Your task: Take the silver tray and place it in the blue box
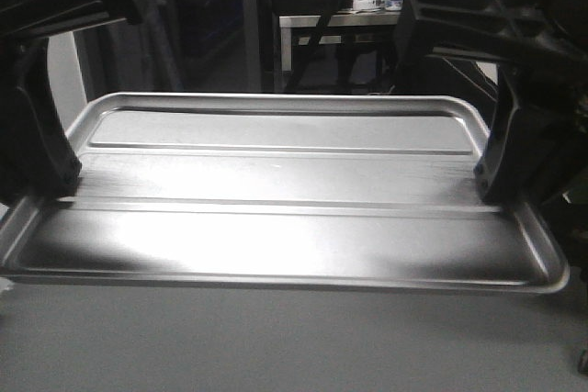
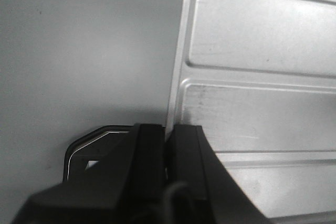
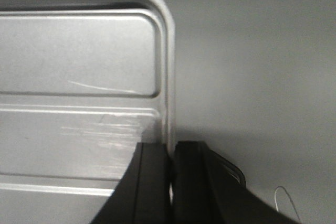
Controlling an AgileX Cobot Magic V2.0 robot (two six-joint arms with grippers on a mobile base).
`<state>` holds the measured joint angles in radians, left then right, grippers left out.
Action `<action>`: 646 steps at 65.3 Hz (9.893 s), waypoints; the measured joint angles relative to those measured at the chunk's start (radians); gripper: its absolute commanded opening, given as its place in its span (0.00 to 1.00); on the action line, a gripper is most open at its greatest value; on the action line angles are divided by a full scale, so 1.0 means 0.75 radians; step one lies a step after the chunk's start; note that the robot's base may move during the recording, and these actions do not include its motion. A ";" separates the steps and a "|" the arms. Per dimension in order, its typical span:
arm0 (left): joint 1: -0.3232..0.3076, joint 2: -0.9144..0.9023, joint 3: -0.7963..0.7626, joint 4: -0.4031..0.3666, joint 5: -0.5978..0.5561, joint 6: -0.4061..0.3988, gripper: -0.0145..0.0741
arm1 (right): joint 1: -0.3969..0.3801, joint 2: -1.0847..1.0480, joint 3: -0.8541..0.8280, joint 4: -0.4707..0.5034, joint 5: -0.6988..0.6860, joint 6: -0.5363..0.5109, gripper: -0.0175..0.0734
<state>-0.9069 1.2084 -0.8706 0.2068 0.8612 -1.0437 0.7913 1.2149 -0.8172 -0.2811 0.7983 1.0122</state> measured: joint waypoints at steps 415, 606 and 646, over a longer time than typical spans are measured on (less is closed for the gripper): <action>0.404 0.219 -0.419 0.540 -0.560 0.060 0.05 | -0.258 0.234 -0.600 -0.501 -0.283 -0.070 0.25; 0.437 -1.298 0.987 0.962 -1.613 0.026 0.07 | -0.445 -1.309 0.817 -0.906 -1.334 -0.072 0.25; 0.437 -1.299 0.990 0.962 -1.616 0.026 0.06 | -0.628 -1.319 0.961 -0.053 -1.049 -0.867 0.25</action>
<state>-0.5792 0.2342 -0.1280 0.9282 -0.3508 -1.0242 0.3201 0.2256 -0.0968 -0.3207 0.0112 0.3616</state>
